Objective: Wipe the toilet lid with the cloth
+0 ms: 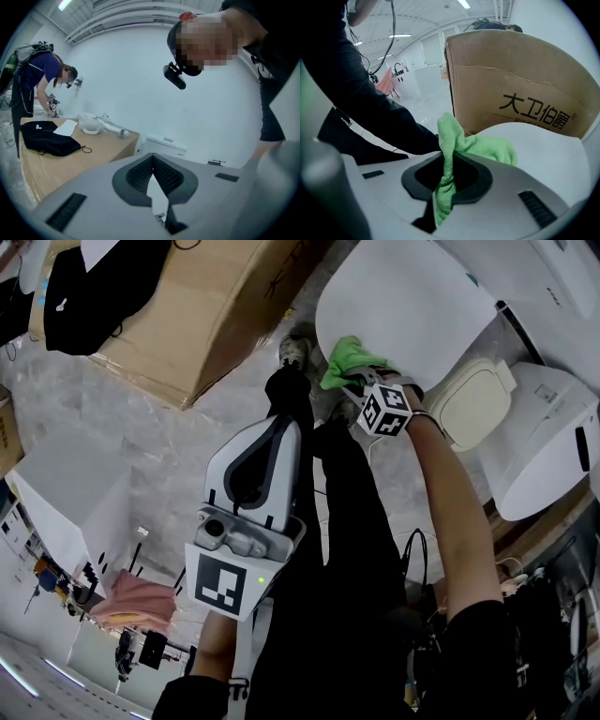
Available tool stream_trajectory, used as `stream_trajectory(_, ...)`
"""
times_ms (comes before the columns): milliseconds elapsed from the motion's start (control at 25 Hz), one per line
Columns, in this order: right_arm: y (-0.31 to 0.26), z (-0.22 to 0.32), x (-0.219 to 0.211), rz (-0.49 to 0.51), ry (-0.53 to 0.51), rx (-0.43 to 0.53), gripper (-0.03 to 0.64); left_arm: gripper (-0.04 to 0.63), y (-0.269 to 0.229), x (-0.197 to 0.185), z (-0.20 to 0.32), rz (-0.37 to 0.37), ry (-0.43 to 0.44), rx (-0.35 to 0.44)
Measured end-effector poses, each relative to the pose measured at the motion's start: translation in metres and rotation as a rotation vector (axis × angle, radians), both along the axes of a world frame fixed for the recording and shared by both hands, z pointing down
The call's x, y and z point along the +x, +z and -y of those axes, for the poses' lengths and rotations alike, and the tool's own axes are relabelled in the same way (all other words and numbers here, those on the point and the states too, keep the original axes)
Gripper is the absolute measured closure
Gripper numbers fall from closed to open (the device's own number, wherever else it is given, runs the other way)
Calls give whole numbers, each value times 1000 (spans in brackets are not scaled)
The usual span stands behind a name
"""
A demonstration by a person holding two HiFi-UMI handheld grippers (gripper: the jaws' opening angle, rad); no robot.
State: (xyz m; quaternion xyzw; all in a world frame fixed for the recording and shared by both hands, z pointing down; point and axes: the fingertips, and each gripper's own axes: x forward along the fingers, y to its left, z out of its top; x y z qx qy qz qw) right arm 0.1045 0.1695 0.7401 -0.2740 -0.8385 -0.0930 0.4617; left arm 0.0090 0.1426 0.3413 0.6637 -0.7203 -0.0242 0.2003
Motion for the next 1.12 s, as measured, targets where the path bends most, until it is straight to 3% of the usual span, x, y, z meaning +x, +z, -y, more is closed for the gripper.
stream_trajectory(480, 0, 3, 85, -15, -85, 25, 566, 597, 4, 54, 23, -8, 166, -17)
stream_trajectory(720, 13, 13, 150, -113, -144, 60, 566, 597, 1, 80, 38, -5, 238, -14)
stream_trajectory(920, 23, 41, 203, -200, -18, 118, 566, 597, 1, 89, 51, -8, 297, -21)
stream_trajectory(1040, 4, 46, 202, -149, 84, 82, 566, 597, 5, 93, 59, -16, 325, -34)
stream_trajectory(1120, -15, 52, 190, -87, 227, 23, 566, 597, 6, 93, 67, -24, 340, -36)
